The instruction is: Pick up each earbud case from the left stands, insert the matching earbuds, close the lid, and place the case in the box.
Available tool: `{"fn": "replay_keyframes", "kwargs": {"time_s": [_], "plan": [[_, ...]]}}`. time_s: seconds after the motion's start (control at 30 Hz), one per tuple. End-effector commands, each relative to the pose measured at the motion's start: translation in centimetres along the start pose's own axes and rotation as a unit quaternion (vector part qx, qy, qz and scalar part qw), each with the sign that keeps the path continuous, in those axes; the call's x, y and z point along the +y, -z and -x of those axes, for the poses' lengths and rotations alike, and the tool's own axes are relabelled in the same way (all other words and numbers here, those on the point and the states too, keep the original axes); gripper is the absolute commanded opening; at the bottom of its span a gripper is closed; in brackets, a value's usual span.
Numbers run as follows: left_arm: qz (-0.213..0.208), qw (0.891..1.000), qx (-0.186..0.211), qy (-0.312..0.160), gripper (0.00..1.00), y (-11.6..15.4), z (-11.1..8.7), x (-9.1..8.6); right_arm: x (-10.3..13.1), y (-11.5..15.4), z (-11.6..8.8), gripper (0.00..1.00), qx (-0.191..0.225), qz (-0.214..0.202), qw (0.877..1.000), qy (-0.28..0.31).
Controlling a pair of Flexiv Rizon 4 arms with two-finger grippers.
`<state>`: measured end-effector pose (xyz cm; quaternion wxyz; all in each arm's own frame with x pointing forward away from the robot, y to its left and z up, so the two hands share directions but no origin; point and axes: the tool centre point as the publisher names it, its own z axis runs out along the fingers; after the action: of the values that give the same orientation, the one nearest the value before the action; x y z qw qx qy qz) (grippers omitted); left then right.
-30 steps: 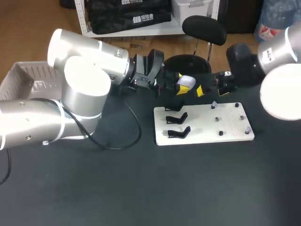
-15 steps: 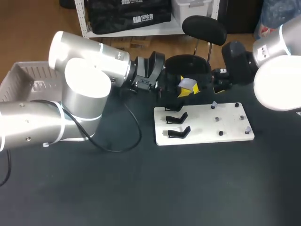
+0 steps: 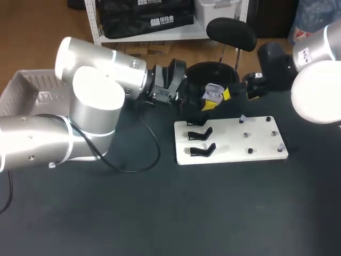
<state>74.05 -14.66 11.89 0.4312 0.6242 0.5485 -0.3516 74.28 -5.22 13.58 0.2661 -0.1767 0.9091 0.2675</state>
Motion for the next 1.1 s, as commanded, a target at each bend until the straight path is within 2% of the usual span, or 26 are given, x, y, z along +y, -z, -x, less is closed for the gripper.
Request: {"fn": "replay_keyframes", "kwargs": {"time_s": [0.03,0.17,0.33,0.53,0.6,0.73,0.9,1.1], "plan": [[0.019,0.999,-0.042,0.013,0.00,0.9,-0.6,0.1,-0.2,2.3,-0.7,1.00,-0.004,-0.046,0.999,0.004],[0.039,0.995,-0.092,0.021,0.00,2.0,-0.1,0.6,-1.2,4.3,-1.2,1.00,0.001,-0.101,0.995,0.018],[0.057,0.989,-0.131,0.027,0.00,3.2,0.8,0.9,-2.5,6.5,-2.6,1.00,0.017,-0.169,0.985,0.031],[0.059,0.986,-0.154,0.036,0.00,3.9,1.4,1.0,-3.9,8.1,-5.1,1.00,0.035,-0.212,0.976,0.031],[0.043,0.983,-0.172,0.045,0.00,3.9,1.5,1.1,-4.3,8.3,-5.9,1.00,0.043,-0.221,0.974,0.029],[0.052,0.983,-0.171,0.048,0.00,4.0,1.7,1.3,-4.7,8.4,-7.2,1.00,0.063,-0.247,0.967,0.032],[0.052,0.983,-0.171,0.050,0.00,3.8,1.8,1.2,-4.9,8.8,-8.3,1.00,0.068,-0.266,0.961,0.029],[0.048,0.983,-0.168,0.052,0.00,3.3,1.7,0.1,-4.9,9.2,-9.6,1.00,0.069,-0.267,0.961,0.024]]}}
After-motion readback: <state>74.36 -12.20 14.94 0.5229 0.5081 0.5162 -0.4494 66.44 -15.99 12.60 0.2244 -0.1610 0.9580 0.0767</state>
